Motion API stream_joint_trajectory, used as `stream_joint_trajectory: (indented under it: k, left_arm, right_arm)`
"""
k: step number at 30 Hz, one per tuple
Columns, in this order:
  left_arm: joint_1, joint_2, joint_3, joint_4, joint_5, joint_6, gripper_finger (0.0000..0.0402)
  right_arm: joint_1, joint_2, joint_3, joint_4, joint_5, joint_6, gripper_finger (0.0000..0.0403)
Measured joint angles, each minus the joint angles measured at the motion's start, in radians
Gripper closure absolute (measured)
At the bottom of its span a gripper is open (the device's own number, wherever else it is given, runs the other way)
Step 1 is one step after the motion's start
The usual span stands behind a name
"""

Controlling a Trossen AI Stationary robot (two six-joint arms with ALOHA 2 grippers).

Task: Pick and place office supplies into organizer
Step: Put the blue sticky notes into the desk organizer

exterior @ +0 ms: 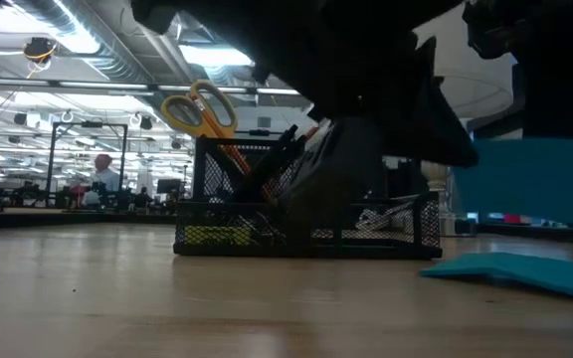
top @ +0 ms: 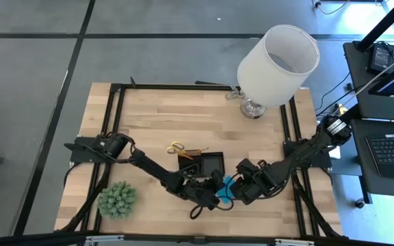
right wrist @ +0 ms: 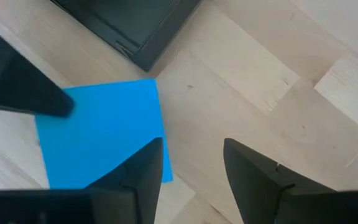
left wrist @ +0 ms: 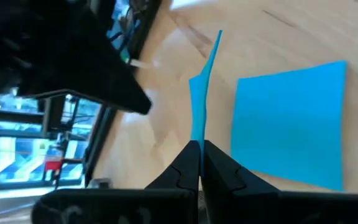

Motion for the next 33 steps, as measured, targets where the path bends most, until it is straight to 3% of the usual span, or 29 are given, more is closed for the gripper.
stream_joint_trajectory:
  k: [4, 12, 15, 24, 28, 33]
  left_arm:
    - [-0.008, -0.023, 0.002, 0.007, -0.090, -0.001, 0.0399]
    - [-0.041, -0.070, 0.003, -0.004, -0.472, -0.004, 0.0399]
    - [-0.045, -0.070, 0.002, -0.019, -0.567, -0.045, 0.0399]
    - [-0.025, -0.070, 0.007, -0.123, -0.588, -0.274, 0.0399]
    - [-0.011, -0.069, 0.087, -0.341, -0.572, -0.411, 0.0399]
    - [0.009, -0.068, 0.226, -0.690, -0.402, -0.762, 0.0399]
  right_arm:
    - [0.001, 0.000, -0.001, -0.006, 0.000, 0.000, 0.0232]
    - [0.001, 0.000, -0.001, -0.054, 0.000, 0.003, 0.0232]
    - [0.001, 0.000, -0.001, -0.073, 0.000, 0.005, 0.0232]
    - [0.001, 0.000, -0.001, -0.167, -0.012, 0.004, 0.0232]
    - [0.001, 0.000, -0.001, -0.198, -0.019, 0.004, 0.0232]
    - [0.002, 0.000, -0.001, -0.204, -0.019, 0.003, 0.0232]
